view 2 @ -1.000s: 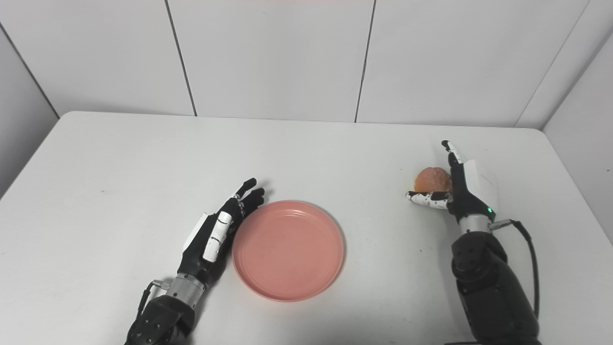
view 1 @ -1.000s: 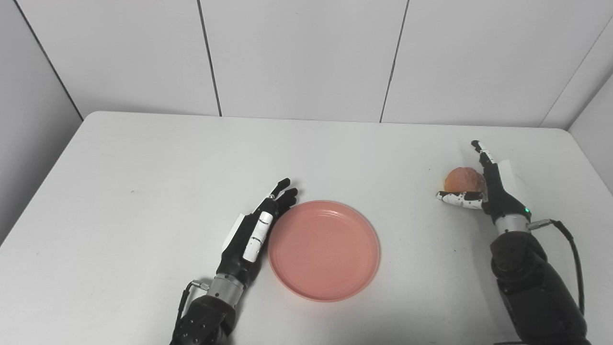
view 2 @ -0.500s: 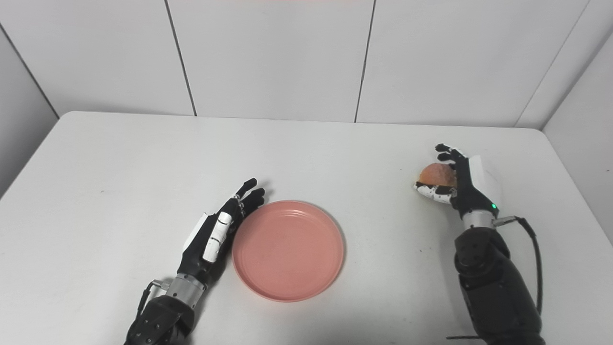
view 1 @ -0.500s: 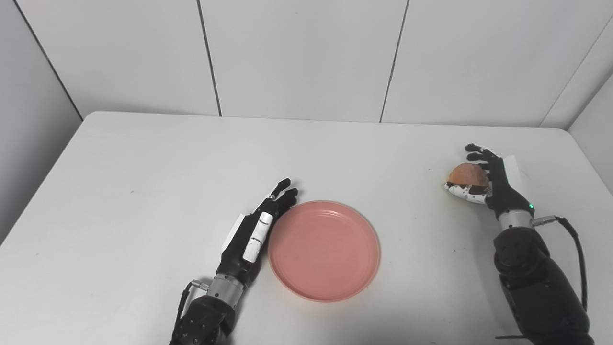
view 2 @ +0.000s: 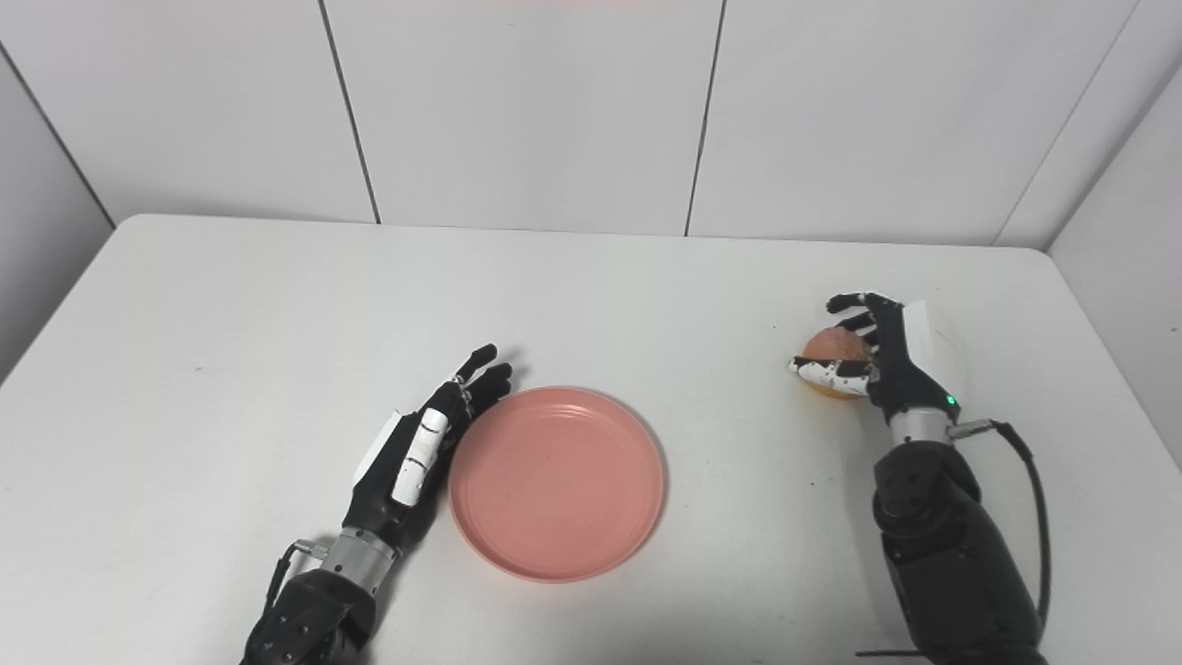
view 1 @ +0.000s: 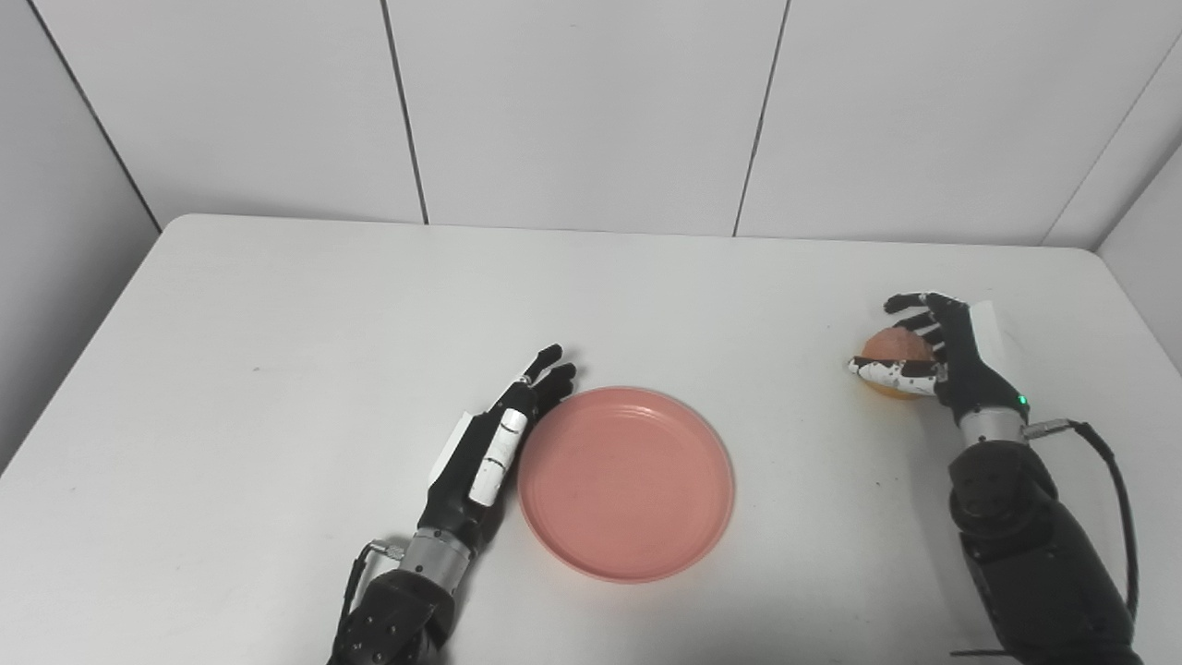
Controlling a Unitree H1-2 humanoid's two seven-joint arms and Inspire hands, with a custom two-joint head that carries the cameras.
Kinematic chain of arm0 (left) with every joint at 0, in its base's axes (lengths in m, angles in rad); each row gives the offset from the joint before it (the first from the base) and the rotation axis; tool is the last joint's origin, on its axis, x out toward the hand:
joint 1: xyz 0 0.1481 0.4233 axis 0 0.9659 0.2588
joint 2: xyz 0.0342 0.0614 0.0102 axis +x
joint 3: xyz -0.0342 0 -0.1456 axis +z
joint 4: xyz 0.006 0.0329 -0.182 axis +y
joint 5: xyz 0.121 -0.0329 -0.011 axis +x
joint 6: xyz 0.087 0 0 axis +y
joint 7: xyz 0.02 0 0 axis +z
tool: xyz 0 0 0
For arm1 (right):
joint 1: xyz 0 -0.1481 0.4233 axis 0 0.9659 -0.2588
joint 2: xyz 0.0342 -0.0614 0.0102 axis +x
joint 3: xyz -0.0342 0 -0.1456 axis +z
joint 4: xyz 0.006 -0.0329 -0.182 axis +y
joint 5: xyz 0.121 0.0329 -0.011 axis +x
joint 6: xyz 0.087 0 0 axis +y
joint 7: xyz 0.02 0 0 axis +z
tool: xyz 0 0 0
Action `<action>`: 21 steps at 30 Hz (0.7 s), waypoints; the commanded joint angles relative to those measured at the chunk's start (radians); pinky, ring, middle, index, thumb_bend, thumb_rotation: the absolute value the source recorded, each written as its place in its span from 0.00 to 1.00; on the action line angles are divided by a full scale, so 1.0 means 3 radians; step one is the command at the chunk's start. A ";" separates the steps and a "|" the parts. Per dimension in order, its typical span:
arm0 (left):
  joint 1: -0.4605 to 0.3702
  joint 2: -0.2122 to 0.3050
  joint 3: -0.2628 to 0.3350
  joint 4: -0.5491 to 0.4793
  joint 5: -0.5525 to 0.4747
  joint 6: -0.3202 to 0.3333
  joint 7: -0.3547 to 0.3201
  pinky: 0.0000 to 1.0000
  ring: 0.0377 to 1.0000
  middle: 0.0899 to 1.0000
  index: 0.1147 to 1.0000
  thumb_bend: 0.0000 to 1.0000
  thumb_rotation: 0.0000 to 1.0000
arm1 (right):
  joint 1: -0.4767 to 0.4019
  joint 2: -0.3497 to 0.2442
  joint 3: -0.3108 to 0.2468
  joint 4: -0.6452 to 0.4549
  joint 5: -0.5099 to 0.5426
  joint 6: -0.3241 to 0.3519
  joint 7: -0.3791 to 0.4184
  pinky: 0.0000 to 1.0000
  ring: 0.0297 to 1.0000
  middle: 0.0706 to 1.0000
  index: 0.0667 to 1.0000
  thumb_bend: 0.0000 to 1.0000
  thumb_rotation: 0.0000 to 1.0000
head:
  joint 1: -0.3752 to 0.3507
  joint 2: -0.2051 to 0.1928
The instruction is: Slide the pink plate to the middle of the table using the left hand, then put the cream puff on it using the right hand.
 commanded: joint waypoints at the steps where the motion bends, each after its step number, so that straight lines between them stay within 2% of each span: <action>1: 0.0006 -0.0014 -0.0004 0.0009 0.0020 0.0059 0.0018 0.94 0.91 0.90 0.89 0.62 1.00 | -0.0046 -0.0031 -0.0026 -0.0063 -0.0018 -0.0256 -0.0176 0.33 0.39 0.41 0.52 0.52 0.00 | 0.0013 -0.0005; 6: 0.0010 -0.0028 -0.0014 -0.0016 0.0054 0.0086 0.0047 0.93 0.91 0.89 0.89 0.62 1.00 | -0.0026 -0.0009 -0.0051 -0.0067 0.0066 -0.0570 -0.0316 0.27 0.34 0.38 0.49 0.51 0.00 | 0.0032 -0.0001; 7: 0.0011 -0.0031 -0.0014 -0.0020 0.0054 0.0092 0.0047 0.93 0.91 0.89 0.89 0.62 1.00 | -0.0024 -0.0004 -0.0056 -0.0066 0.0080 -0.0625 -0.0338 0.22 0.28 0.36 0.48 0.51 0.00 | 0.0032 -0.0001; 8: 0.0010 -0.0034 -0.0013 -0.0013 0.0048 0.0080 0.0045 0.93 0.91 0.89 0.89 0.62 1.00 | -0.0019 0.0005 -0.0060 -0.0077 0.0087 -0.0684 -0.0362 0.19 0.24 0.39 0.46 0.51 0.00 | 0.0034 -0.0008; 9: 0.0010 -0.0035 -0.0014 -0.0010 0.0049 0.0068 0.0043 0.94 0.91 0.89 0.89 0.62 1.00 | -0.0014 0.0013 -0.0062 -0.0094 0.0089 -0.0727 -0.0383 0.18 0.23 0.40 0.46 0.52 0.00 | 0.0041 0.0000; 11: 0.0010 -0.0033 -0.0017 -0.0007 0.0063 0.0061 0.0045 0.93 0.91 0.89 0.89 0.62 1.00 | -0.0007 0.0031 -0.0064 -0.0128 0.0090 -0.0807 -0.0420 0.20 0.25 0.36 0.47 0.51 0.00 | 0.0041 0.0000; 15: 0.0006 -0.0032 -0.0012 0.0001 0.0060 0.0060 0.0039 0.93 0.91 0.89 0.89 0.62 1.00 | 0.0013 0.0057 -0.0049 -0.0227 0.0093 -0.0947 -0.0410 0.26 0.32 0.40 0.47 0.51 0.00 | 0.0042 0.0010; 18: 0.0008 -0.0026 -0.0012 -0.0013 0.0065 0.0065 0.0036 0.93 0.91 0.90 0.89 0.62 1.00 | 0.0025 0.0074 -0.0039 -0.0296 0.0108 -0.1060 -0.0382 0.24 0.30 0.40 0.47 0.51 0.00 | 0.0034 0.0018; 21: 0.0008 -0.0028 -0.0007 -0.0012 0.0056 0.0056 0.0035 0.93 0.91 0.90 0.89 0.61 1.00 | 0.0036 0.0101 -0.0021 -0.0389 0.0080 -0.1132 -0.0380 0.27 0.33 0.41 0.46 0.52 0.00 | 0.0034 0.0018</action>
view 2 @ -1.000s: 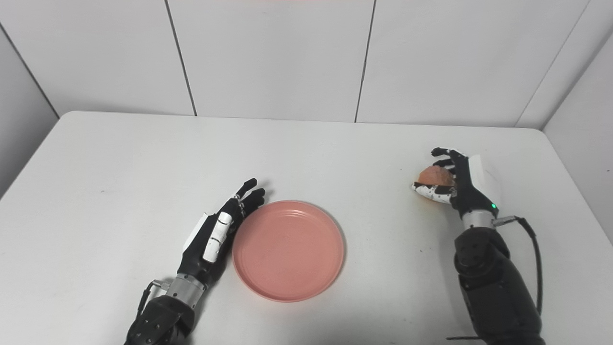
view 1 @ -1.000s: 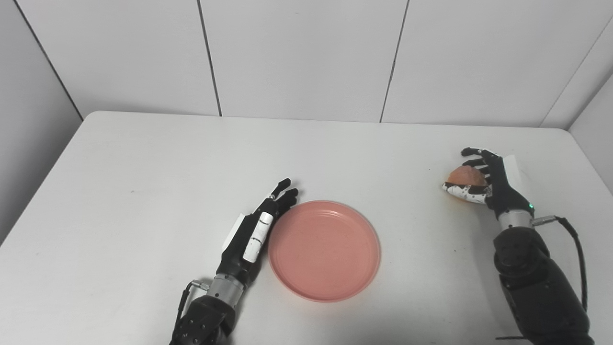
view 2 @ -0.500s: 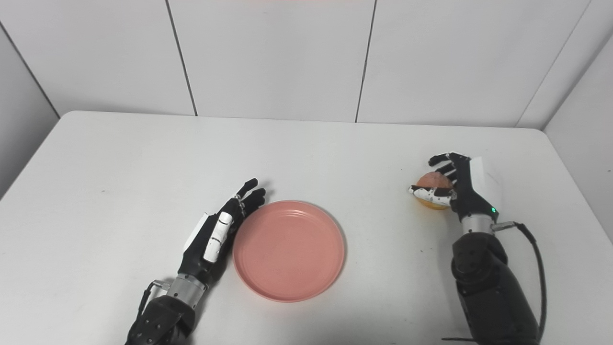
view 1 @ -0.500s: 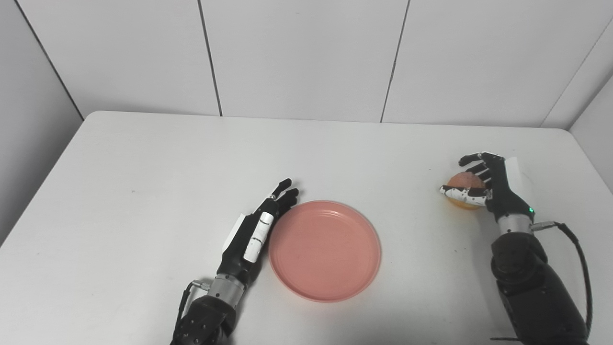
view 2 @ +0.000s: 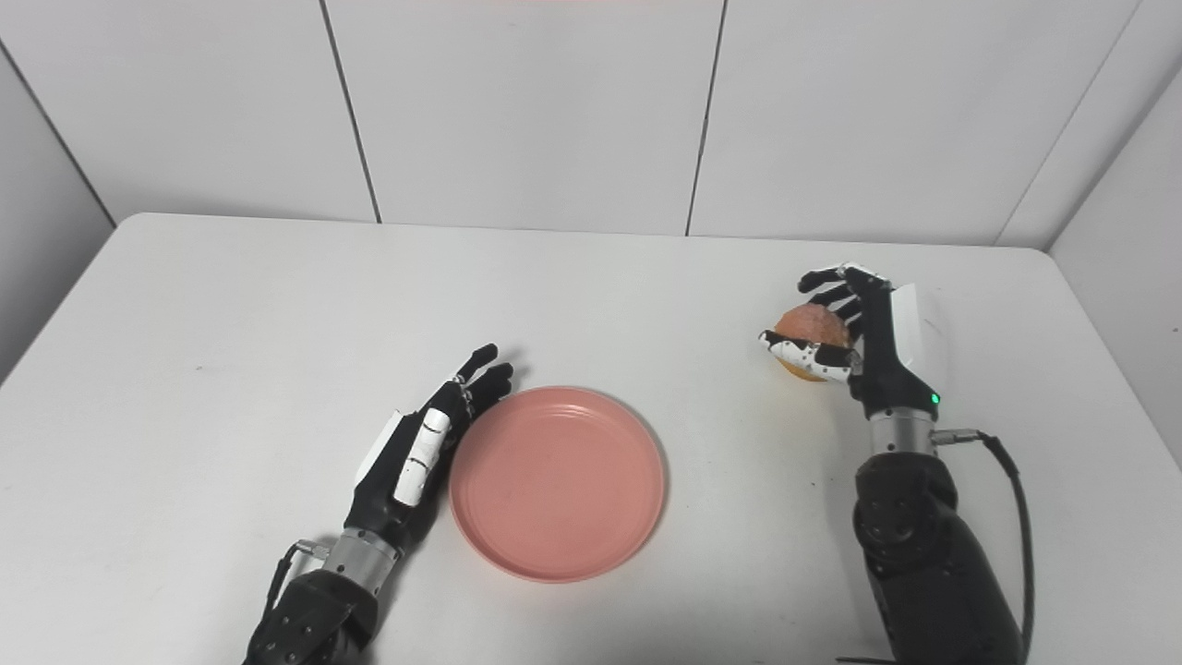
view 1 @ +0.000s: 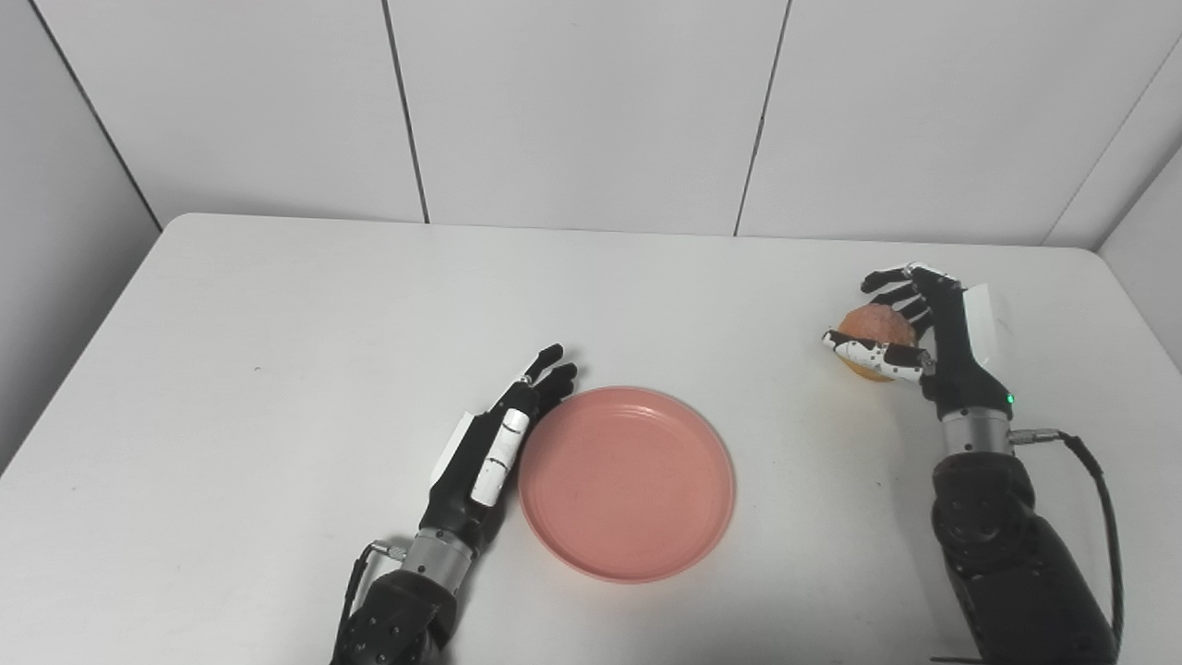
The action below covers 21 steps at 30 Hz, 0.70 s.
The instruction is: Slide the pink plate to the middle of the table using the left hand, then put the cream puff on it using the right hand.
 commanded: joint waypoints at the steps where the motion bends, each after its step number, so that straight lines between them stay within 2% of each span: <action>1: 0.0003 -0.0004 0.0003 -0.0002 0.0014 0.0043 0.0017 0.93 0.91 0.90 0.89 0.61 1.00 | -0.0058 -0.0009 -0.0008 -0.0178 -0.0010 -0.0196 -0.0049 0.28 0.34 0.42 0.46 0.52 0.00 | 0.0008 0.0004; 9: -0.0003 -0.0012 0.0004 0.0028 0.0037 0.0005 0.0035 0.93 0.91 0.90 0.89 0.62 1.00 | -0.0005 0.0085 0.0067 -0.0494 0.0055 -0.0277 0.0132 0.26 0.32 0.41 0.47 0.52 0.00 | 0.0017 0.0002; 11: 0.0002 -0.0021 0.0007 0.0007 0.0036 0.0016 0.0042 0.93 0.91 0.90 0.89 0.61 1.00 | 0.0016 0.0119 0.0114 -0.0576 0.0062 -0.0313 0.0190 0.30 0.35 0.43 0.46 0.52 0.00 | 0.0022 0.0012; 18: 0.0005 -0.0022 -0.0004 -0.0019 0.0065 0.0046 0.0048 0.93 0.91 0.90 0.90 0.63 1.00 | 0.0115 0.0292 0.0227 -0.0778 0.0074 -0.0440 0.0268 0.33 0.37 0.43 0.46 0.52 0.00 | 0.0031 0.0028; 21: 0.0006 -0.0016 -0.0009 -0.0028 0.0071 0.0056 0.0043 0.92 0.91 0.89 0.89 0.62 1.00 | 0.0162 0.0369 0.0284 -0.0852 0.0060 -0.0489 0.0307 0.27 0.31 0.38 0.48 0.51 0.00 | 0.0031 0.0028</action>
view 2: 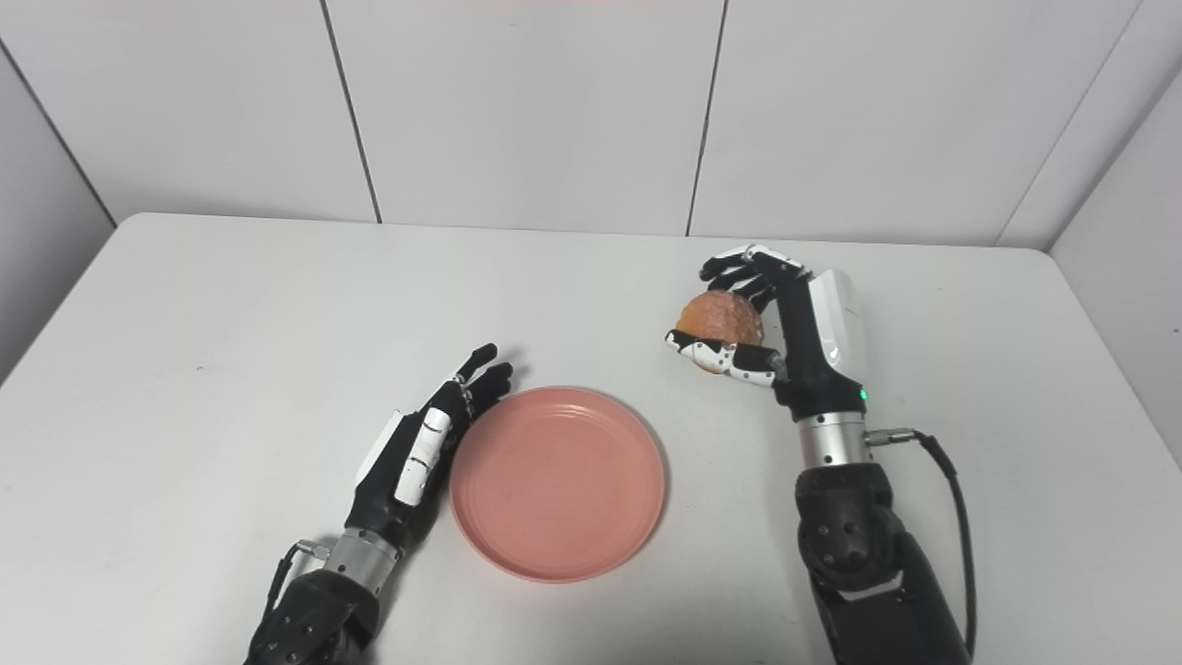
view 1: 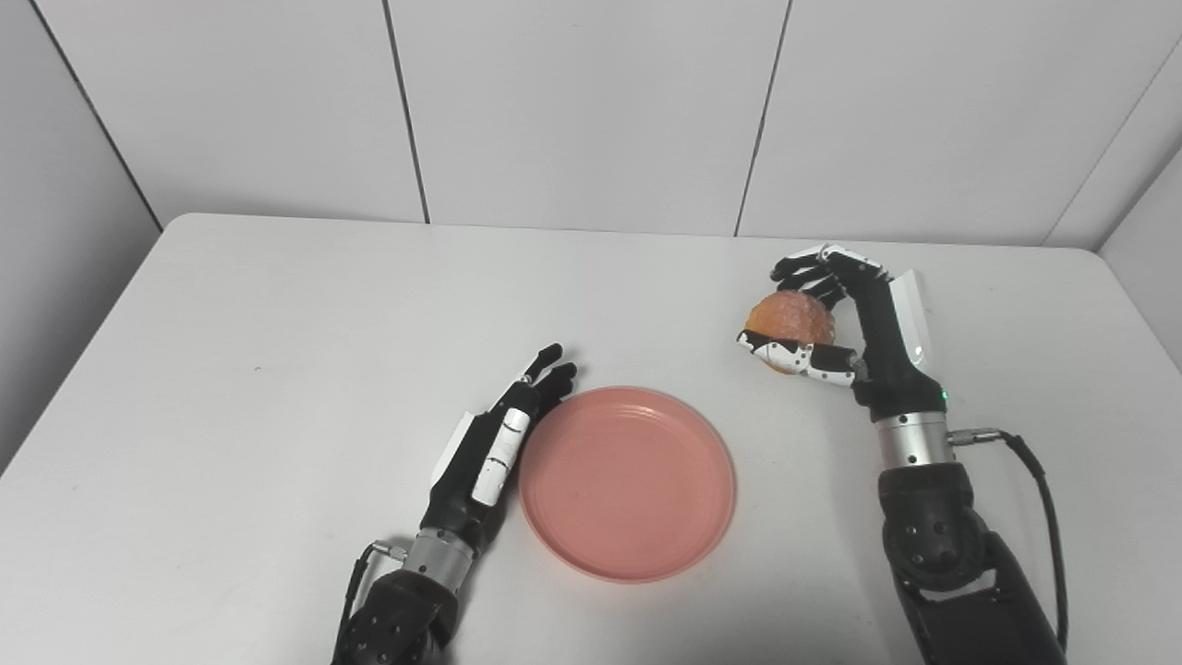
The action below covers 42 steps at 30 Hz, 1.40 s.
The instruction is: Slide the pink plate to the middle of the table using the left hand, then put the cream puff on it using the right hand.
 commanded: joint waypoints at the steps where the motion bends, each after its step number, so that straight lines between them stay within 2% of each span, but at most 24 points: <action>1: 0.0004 -0.0001 -0.0010 -0.0023 0.0058 0.0050 0.0034 0.92 0.91 0.90 0.89 0.62 1.00 | -0.0035 0.0030 0.0038 -0.0169 0.0011 -0.0207 0.0038 0.26 0.30 0.38 0.48 0.51 0.00 | 0.0000 0.0002; 2: 0.0004 -0.0001 -0.0009 -0.0023 0.0058 0.0056 0.0035 0.92 0.91 0.90 0.90 0.62 1.00 | -0.0020 0.0045 0.0061 -0.0188 0.0017 -0.0225 0.0061 0.31 0.35 0.41 0.47 0.52 0.00 | 0.0000 0.0002; 4: 0.0007 -0.0004 -0.0009 -0.0029 0.0066 0.0059 0.0043 0.92 0.91 0.90 0.90 0.62 1.00 | 0.0027 0.0092 0.0121 -0.0246 -0.0008 -0.0236 0.0102 0.33 0.37 0.42 0.47 0.52 0.00 | 0.0007 0.0003; 5: 0.0010 -0.0009 -0.0006 -0.0034 0.0060 0.0057 0.0044 0.92 0.91 0.90 0.90 0.62 1.00 | 0.0055 0.0115 0.0157 -0.0282 -0.0063 -0.0216 0.0110 0.33 0.37 0.43 0.47 0.52 0.00 | 0.0007 0.0003; 7: 0.0012 -0.0015 -0.0001 -0.0037 0.0050 0.0048 0.0046 0.92 0.91 0.89 0.89 0.61 1.00 | 0.0095 0.0139 0.0208 -0.0333 -0.0197 -0.0182 0.0112 0.27 0.32 0.41 0.48 0.52 0.00 | 0.0014 0.0012; 10: 0.0014 -0.0018 -0.0008 -0.0031 0.0082 0.0037 0.0065 0.91 0.90 0.89 0.89 0.62 1.00 | 0.0162 0.0147 0.0334 -0.0300 -0.0176 -0.0366 0.0179 0.24 0.30 0.38 0.48 0.51 0.00 | -0.0001 0.0014; 12: 0.0012 -0.0017 -0.0010 -0.0037 0.0068 0.0041 0.0059 0.92 0.90 0.89 0.89 0.61 1.00 | 0.0192 0.0164 0.0394 -0.0268 -0.0153 -0.0449 0.0216 0.31 0.36 0.40 0.48 0.51 0.00 | 0.0005 0.0011; 15: 0.0008 -0.0012 -0.0013 -0.0032 0.0059 0.0044 0.0048 0.92 0.91 0.90 0.90 0.61 1.00 | 0.0251 0.0197 0.0468 -0.0250 -0.0181 -0.0515 0.0253 0.32 0.37 0.42 0.47 0.52 0.00 | 0.0003 0.0009; 22: 0.0004 -0.0013 -0.0019 -0.0027 0.0063 0.0037 0.0055 0.92 0.91 0.89 0.89 0.61 1.00 | 0.0381 0.0228 0.0609 -0.0307 -0.0071 -0.0413 0.0557 0.31 0.36 0.42 0.47 0.52 0.00 | 0.0005 0.0008; 27: 0.0004 -0.0022 -0.0016 -0.0035 0.0064 0.0042 0.0063 0.91 0.90 0.89 0.89 0.60 1.00 | 0.0402 0.0222 0.0643 -0.0229 -0.0070 -0.0486 0.0670 0.30 0.35 0.42 0.47 0.52 0.00 | 0.0009 0.0002; 37: 0.0005 -0.0010 -0.0016 -0.0050 0.0046 0.0061 0.0048 0.92 0.91 0.89 0.89 0.60 1.00 | 0.0413 0.0170 0.0678 -0.0217 -0.0193 -0.0321 0.0919 0.34 0.38 0.42 0.47 0.52 0.00 | 0.0009 0.0025; 42: 0.0001 -0.0006 -0.0018 -0.0047 0.0058 0.0055 0.0052 0.92 0.91 0.89 0.89 0.61 1.00 | 0.0403 0.0152 0.0667 -0.0178 -0.0253 -0.0304 0.0972 0.38 0.43 0.43 0.47 0.52 0.00 | 0.0009 0.0025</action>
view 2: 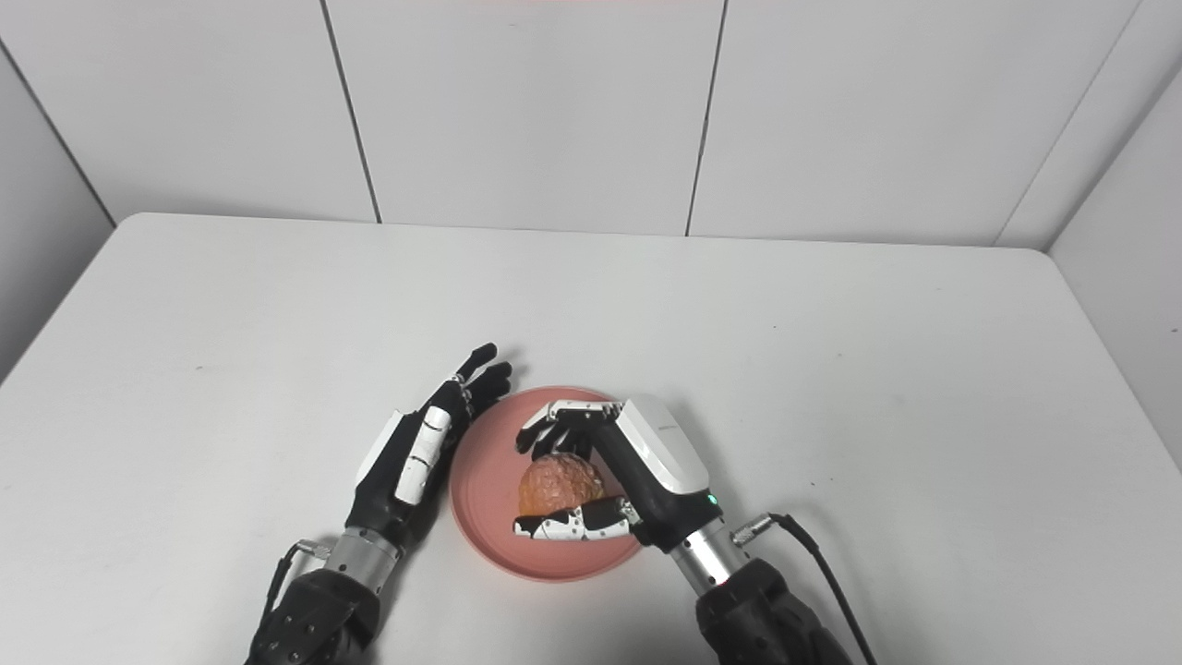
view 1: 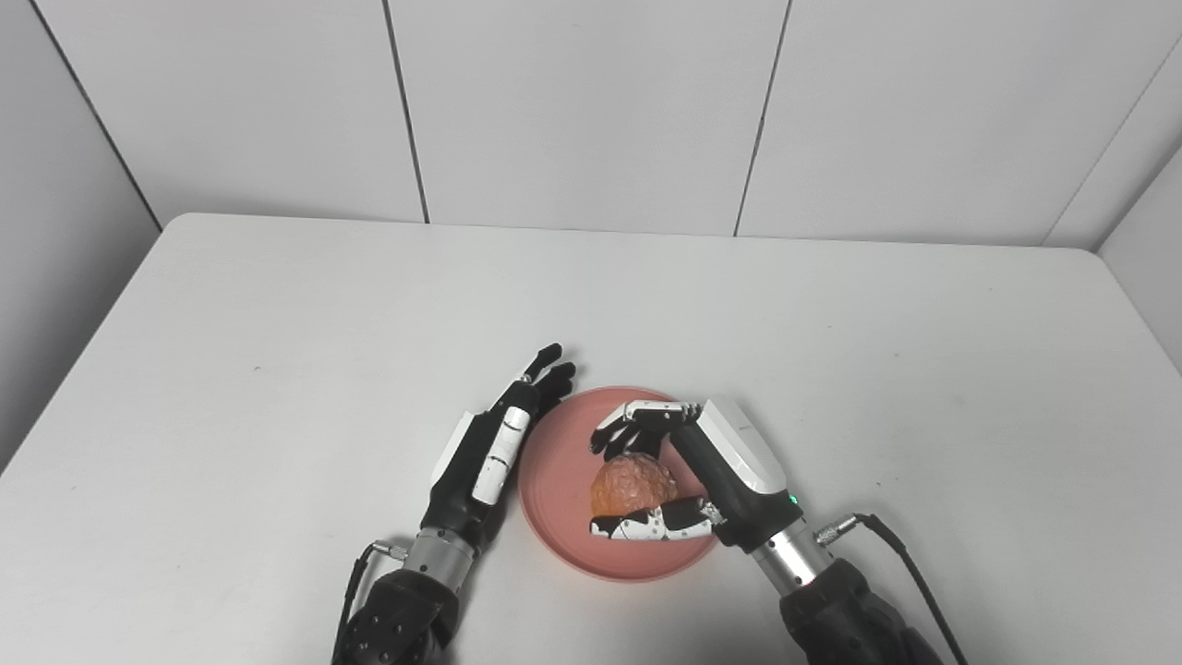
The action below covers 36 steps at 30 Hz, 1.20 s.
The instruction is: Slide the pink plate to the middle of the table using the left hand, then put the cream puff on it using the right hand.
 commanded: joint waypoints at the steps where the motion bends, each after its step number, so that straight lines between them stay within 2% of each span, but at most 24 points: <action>1: 0.0001 0.0010 -0.0009 -0.0037 0.0039 0.0038 0.0010 0.92 0.91 0.89 0.89 0.61 1.00 | -0.0081 -0.0028 -0.0014 -0.0095 0.0003 0.0042 0.0053 0.38 0.43 0.43 0.48 0.52 0.00 | 0.0004 0.0004; 4: 0.0002 0.0019 -0.0013 -0.0053 0.0037 0.0060 0.0000 0.92 0.91 0.90 0.89 0.61 1.00 | -0.0084 -0.0049 -0.0018 -0.0131 0.0023 0.0086 0.0153 0.42 0.47 0.43 0.49 0.51 0.00 | 0.0004 0.0004; 5: 0.0002 0.0021 -0.0015 -0.0047 0.0050 0.0046 0.0006 0.92 0.91 0.90 0.89 0.61 1.00 | -0.0087 -0.0059 -0.0016 -0.0132 0.0024 0.0090 0.0179 0.46 0.53 0.44 0.48 0.51 0.00 | 0.0004 0.0004; 6: 0.0002 0.0026 -0.0018 -0.0040 0.0062 0.0033 0.0008 0.91 0.91 0.90 0.89 0.61 1.00 | -0.0091 -0.0067 -0.0015 -0.0132 0.0020 0.0095 0.0197 0.56 0.62 0.61 0.47 0.50 0.09 | 0.0004 0.0004; 7: 0.0002 0.0026 -0.0019 -0.0043 0.0063 0.0030 0.0009 0.91 0.91 0.90 0.89 0.61 1.00 | -0.0092 -0.0073 -0.0017 -0.0133 0.0000 0.0101 0.0206 0.63 0.69 0.69 0.46 0.50 0.12 | 0.0004 0.0004; 12: 0.0003 0.0017 -0.0014 -0.0055 0.0016 0.0035 -0.0003 0.91 0.92 0.90 0.89 0.60 1.00 | -0.0102 -0.0077 -0.0033 -0.0116 -0.0089 0.0050 0.0161 0.70 0.77 0.77 0.46 0.50 0.15 | 0.0004 0.0004; 14: 0.0004 0.0016 -0.0019 -0.0066 0.0012 0.0037 -0.0009 0.91 0.92 0.91 0.89 0.59 1.00 | -0.0104 -0.0076 -0.0041 -0.0113 -0.0089 0.0045 0.0160 0.74 0.82 0.81 0.74 0.50 0.26 | 0.0004 0.0004; 17: 0.0006 0.0021 -0.0022 -0.0067 0.0013 0.0025 -0.0015 0.91 0.92 0.91 0.89 0.58 1.00 | -0.0095 -0.0078 -0.0047 -0.0150 -0.0090 0.0125 0.0212 0.77 0.85 0.84 0.81 0.53 0.34 | 0.0006 0.0024; 21: 0.0009 0.0016 -0.0031 -0.0065 0.0044 0.0021 0.0003 0.91 0.92 0.91 0.89 0.58 1.00 | -0.0079 -0.0084 -0.0062 -0.0183 -0.0031 0.0197 0.0280 0.76 0.85 0.85 0.82 0.56 0.39 | 0.0012 0.0022; 24: 0.0012 0.0009 -0.0029 -0.0071 0.0038 0.0016 0.0009 0.91 0.92 0.91 0.89 0.58 1.00 | -0.0065 -0.0088 -0.0069 -0.0233 -0.0001 0.0257 0.0330 0.74 0.85 0.87 0.83 0.58 0.46 | 0.0012 0.0022; 27: 0.0013 0.0003 -0.0027 -0.0062 0.0052 -0.0003 0.0023 0.91 0.92 0.91 0.89 0.58 1.00 | -0.0054 -0.0090 -0.0080 -0.0240 -0.0006 0.0212 0.0310 0.73 0.85 0.88 0.84 0.59 0.49 | 0.0018 0.0018; 29: 0.0010 -0.0007 -0.0017 -0.0038 0.0045 -0.0021 0.0037 0.92 0.92 0.91 0.90 0.59 1.00 | -0.0046 -0.0093 -0.0090 -0.0231 -0.0022 0.0131 0.0248 0.75 0.85 0.89 0.87 0.59 0.54 | 0.0018 0.0016; 30: 0.0009 -0.0011 -0.0013 -0.0026 0.0041 -0.0034 0.0042 0.94 0.94 0.93 0.92 0.60 1.00 | -0.0043 -0.0093 -0.0095 -0.0227 -0.0027 0.0099 0.0222 0.79 0.88 0.91 0.91 0.59 0.63 | 0.0018 0.0016; 33: 0.0012 -0.0011 -0.0004 -0.0004 0.0045 -0.0078 0.0057 0.95 0.96 0.94 0.94 0.60 1.00 | -0.0059 -0.0114 -0.0124 -0.0206 0.0038 -0.0003 0.0174 0.80 0.88 0.92 0.92 0.58 0.65 | 0.0018 0.0016; 36: 0.0015 -0.0013 0.0001 -0.0001 0.0037 -0.0099 0.0059 0.96 0.97 0.96 0.95 0.61 1.00 | -0.0055 -0.0142 -0.0168 -0.0254 0.0095 0.0028 0.0180 0.81 0.89 0.93 0.93 0.60 0.71 | 0.0018 0.0016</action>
